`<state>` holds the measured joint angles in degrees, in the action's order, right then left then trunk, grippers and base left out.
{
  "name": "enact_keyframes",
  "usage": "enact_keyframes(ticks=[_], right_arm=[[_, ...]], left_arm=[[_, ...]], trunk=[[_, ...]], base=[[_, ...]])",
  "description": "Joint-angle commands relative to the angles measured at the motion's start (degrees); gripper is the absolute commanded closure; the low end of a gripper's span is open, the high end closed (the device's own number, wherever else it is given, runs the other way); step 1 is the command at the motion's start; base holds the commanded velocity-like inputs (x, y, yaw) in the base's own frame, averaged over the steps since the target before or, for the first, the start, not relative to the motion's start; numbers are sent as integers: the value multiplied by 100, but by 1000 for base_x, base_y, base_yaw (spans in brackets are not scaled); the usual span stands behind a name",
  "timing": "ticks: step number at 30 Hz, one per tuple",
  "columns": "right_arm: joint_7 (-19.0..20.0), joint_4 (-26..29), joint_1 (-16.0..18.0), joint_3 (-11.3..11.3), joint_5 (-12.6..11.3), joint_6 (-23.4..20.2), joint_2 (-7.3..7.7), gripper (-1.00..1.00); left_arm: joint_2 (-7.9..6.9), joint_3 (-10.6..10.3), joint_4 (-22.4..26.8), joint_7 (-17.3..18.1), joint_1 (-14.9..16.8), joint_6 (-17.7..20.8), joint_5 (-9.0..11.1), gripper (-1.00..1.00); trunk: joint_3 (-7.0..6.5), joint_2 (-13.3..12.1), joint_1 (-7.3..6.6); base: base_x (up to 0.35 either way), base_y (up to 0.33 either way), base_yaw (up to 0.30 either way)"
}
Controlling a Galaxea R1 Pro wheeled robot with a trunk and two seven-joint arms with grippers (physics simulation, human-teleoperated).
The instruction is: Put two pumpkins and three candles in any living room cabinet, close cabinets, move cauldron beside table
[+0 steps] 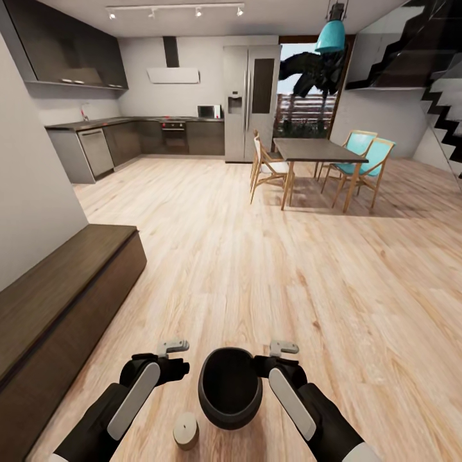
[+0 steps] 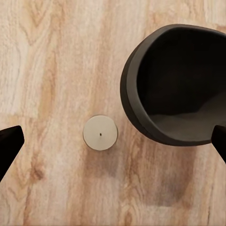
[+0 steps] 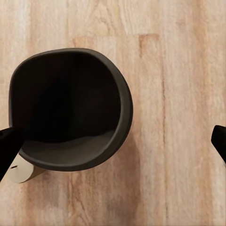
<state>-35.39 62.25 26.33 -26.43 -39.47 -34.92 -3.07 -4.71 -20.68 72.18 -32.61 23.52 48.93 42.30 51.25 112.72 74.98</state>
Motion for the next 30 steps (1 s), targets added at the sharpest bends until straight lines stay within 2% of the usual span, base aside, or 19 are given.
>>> enact_keyframes(ticks=[1, 11, 16, 21, 23, 30], right_arm=[[-56, 6, 5, -11, -52, -6, 3, -100], [-63, 5, 5, -11, -47, -6, 6, -100], [-65, 2, 4, -11, -48, -6, 9, -100], [-63, -2, 6, 0, -45, -4, 16, -100], [-62, -22, 6, 5, -44, 1, 17, -100], [-64, -46, 4, 5, -44, 3, -16, -100]], left_arm=[[-7, -15, 6, -58, 5, 3, 57, -100], [0, -15, 1, -52, 3, -38, 75, -100], [20, -48, -166, -45, 10, -169, 67, -100], [41, -37, -194, -33, 168, -173, 126, -100], [138, -92, -244, -31, 209, -193, 96, -100], [226, -101, -486, -34, 222, -200, 78, -100]], trunk=[[24, 44, 22], [203, 445, 242], [293, 646, 351], [383, 846, 461], [419, 926, 505], [419, 926, 505]], base=[[0, 0, 0], [0, 0, 0], [0, 0, 0], [0, 0, 0], [0, 0, 0], [0, 0, 0]])
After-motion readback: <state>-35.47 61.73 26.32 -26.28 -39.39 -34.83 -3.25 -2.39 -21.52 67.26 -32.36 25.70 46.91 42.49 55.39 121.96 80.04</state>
